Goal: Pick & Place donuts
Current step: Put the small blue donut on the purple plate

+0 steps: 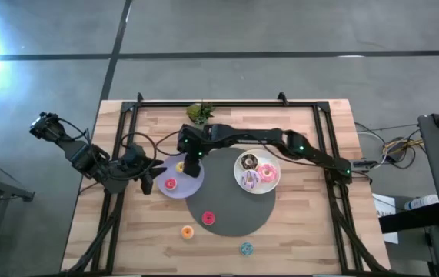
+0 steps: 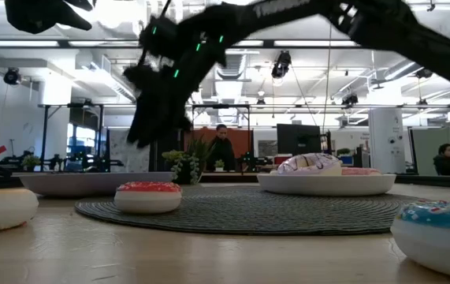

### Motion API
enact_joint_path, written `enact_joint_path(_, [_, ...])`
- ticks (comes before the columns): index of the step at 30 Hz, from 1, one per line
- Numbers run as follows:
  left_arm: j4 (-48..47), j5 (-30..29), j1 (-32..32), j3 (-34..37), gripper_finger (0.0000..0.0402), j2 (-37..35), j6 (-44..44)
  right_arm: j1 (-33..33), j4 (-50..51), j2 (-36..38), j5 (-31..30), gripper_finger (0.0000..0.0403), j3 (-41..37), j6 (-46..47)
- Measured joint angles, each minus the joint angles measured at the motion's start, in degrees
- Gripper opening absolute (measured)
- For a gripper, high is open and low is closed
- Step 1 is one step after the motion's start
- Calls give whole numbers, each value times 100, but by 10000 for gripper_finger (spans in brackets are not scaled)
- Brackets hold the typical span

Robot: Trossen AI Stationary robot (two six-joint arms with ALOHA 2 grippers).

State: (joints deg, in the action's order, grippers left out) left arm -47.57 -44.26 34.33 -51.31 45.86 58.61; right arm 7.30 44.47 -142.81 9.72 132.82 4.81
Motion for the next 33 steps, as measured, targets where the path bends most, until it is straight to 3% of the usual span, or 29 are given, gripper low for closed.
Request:
enact_joint_path(3, [-7,115,-2,0,126,10,2,-55,212,320,205,140,-259,-653])
enact_joint_path(6, [-1,284,0,62,126,38,51,-55,283,619,768,131,-838,-505])
enact_joint_path(12, [-2,834,4,540,126,68,461,-318,-502,1919,801,112,-2763,-409])
enact_joint_path(15, [77,1083,9,827,126,81,589,-616,-1139,2703,608,107,-3807,76])
enact_joint_path(21, [928,1365,13,1330,126,81,42,-1459,-1350,3863,-7,114,-5355,1455])
enact_joint_path(26, [1759,1765,13,1656,126,88,-141,-2325,-1336,4056,8,129,-6165,3039])
enact_joint_path(33, [2378,2006,28,1936,126,122,384,-3511,-1403,4047,-830,159,-6484,4689])
